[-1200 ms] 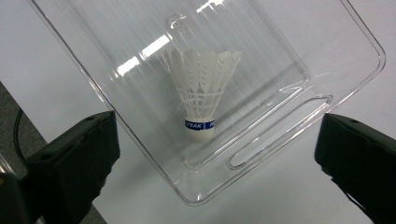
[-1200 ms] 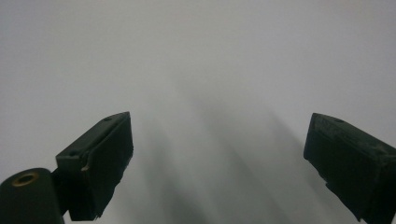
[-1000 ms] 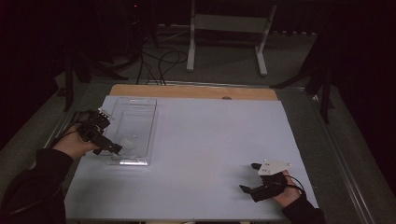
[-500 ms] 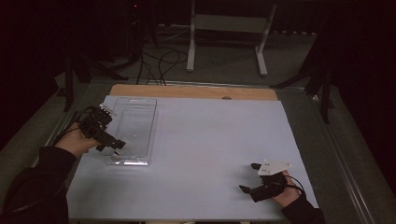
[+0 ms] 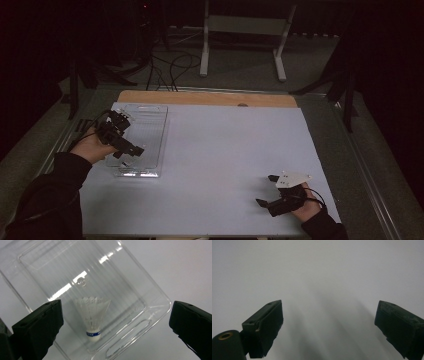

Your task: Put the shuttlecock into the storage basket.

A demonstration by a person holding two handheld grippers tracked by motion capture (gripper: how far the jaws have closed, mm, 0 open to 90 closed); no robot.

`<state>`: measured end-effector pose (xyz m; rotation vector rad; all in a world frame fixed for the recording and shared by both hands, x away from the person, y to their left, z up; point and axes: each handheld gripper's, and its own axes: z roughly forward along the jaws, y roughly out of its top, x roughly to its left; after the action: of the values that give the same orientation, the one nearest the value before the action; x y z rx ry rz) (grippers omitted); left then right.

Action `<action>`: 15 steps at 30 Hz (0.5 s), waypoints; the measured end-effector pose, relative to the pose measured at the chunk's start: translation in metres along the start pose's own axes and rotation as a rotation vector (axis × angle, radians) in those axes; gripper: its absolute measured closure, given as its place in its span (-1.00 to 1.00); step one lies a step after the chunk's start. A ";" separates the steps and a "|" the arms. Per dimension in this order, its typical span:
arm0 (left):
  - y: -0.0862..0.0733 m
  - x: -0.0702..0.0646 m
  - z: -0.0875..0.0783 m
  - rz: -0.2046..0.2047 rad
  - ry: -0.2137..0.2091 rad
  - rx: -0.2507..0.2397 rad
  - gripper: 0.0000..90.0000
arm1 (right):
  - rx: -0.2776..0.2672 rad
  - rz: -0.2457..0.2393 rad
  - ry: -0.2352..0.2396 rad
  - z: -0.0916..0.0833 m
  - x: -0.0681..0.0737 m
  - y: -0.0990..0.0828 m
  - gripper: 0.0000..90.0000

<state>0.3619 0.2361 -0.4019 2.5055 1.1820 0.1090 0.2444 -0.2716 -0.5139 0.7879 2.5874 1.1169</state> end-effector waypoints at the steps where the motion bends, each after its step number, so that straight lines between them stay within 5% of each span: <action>1: 0.001 0.000 0.000 0.006 -0.002 0.003 -1.00 | 0.001 0.003 0.001 0.000 0.000 0.000 -0.82; 15: 0.022 -0.015 0.006 0.038 -0.021 -0.001 -1.00 | 0.000 0.001 -0.001 0.000 0.000 -0.001 -0.82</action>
<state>0.3693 0.2103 -0.3981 2.5230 1.1257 0.0922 0.2440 -0.2722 -0.5142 0.7897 2.5866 1.1162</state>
